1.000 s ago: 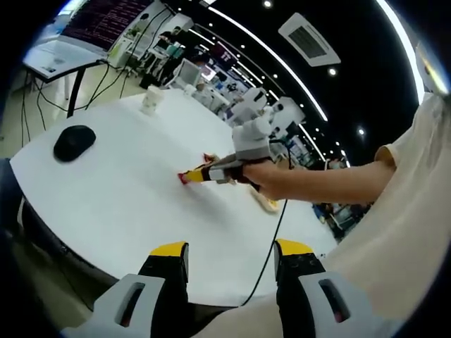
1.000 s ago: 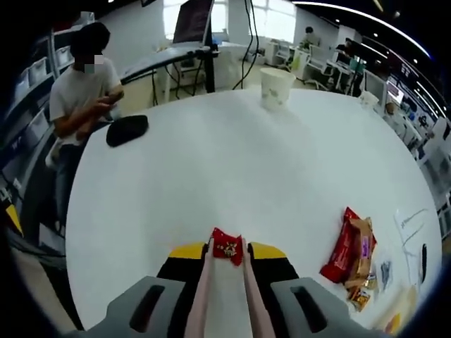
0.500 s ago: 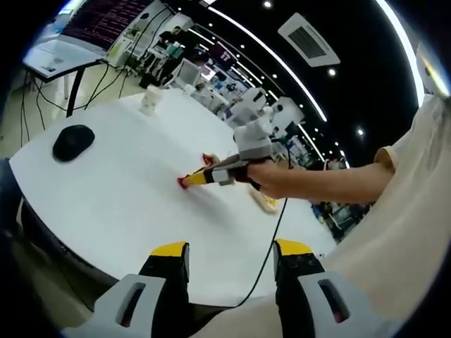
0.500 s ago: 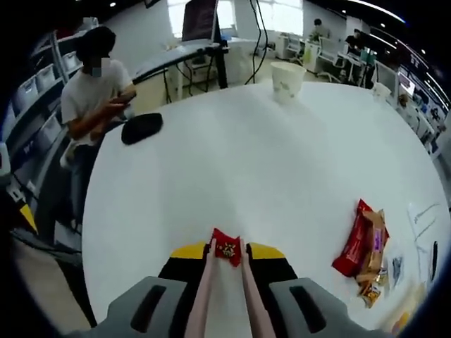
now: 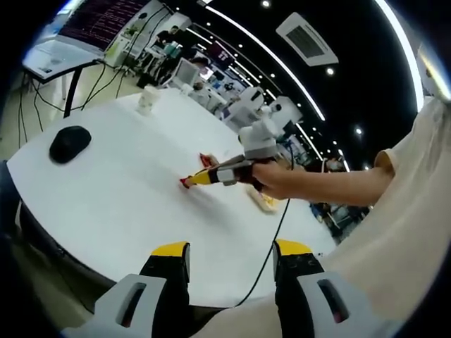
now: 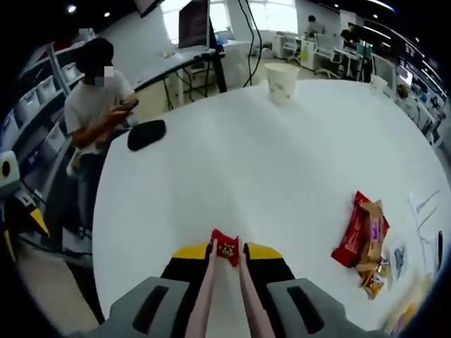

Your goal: Place the target food into the container with the food tongs after gripping and lifting it, then release it inside without dropping or visibly crushing the food.

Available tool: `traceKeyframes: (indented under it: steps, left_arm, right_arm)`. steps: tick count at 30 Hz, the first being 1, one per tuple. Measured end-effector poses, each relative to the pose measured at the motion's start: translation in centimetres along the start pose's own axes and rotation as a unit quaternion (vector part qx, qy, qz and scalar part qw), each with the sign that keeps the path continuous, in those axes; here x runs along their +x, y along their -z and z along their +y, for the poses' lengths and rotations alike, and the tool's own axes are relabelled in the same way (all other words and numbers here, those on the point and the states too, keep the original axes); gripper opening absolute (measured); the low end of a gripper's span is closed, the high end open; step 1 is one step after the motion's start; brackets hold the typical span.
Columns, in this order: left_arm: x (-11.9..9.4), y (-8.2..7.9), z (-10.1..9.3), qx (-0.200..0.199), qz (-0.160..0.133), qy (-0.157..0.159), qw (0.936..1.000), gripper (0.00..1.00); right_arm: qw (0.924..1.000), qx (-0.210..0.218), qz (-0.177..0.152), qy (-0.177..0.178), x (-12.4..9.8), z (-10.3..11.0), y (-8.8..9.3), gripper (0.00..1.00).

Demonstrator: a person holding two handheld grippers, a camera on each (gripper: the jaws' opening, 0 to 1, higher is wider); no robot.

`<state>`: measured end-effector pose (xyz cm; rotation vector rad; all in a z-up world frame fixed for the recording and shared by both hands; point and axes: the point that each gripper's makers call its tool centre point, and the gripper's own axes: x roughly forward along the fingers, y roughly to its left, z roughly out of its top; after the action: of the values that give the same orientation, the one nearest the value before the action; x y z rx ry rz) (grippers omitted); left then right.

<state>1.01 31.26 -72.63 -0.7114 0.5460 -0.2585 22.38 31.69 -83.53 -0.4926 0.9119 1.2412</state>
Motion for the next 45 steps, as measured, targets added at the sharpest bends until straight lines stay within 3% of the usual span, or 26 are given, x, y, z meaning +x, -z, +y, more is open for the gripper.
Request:
traceKeyframes:
  steps: [13, 35, 45]
  left_arm:
    - [0.4, 0.0, -1.2, 0.016, 0.008, 0.012, 0.9998, 0.46]
    - [1.4, 0.0, -3.7, 0.054, 0.027, 0.034, 0.9976, 0.46]
    - [1.9, -0.1, -4.5, 0.064, 0.027, 0.047, 0.9965, 0.45]
  right_arm:
    - [0.9984, 0.035, -0.043, 0.013, -3.7, -1.3, -0.5, 0.18]
    - [0.9924, 0.081, -0.085, 0.037, -9.6, -3.7, 2.7, 0.19]
    - [0.9881, 0.094, -0.1, 0.069, -12.8, -5.5, 3.5, 0.19]
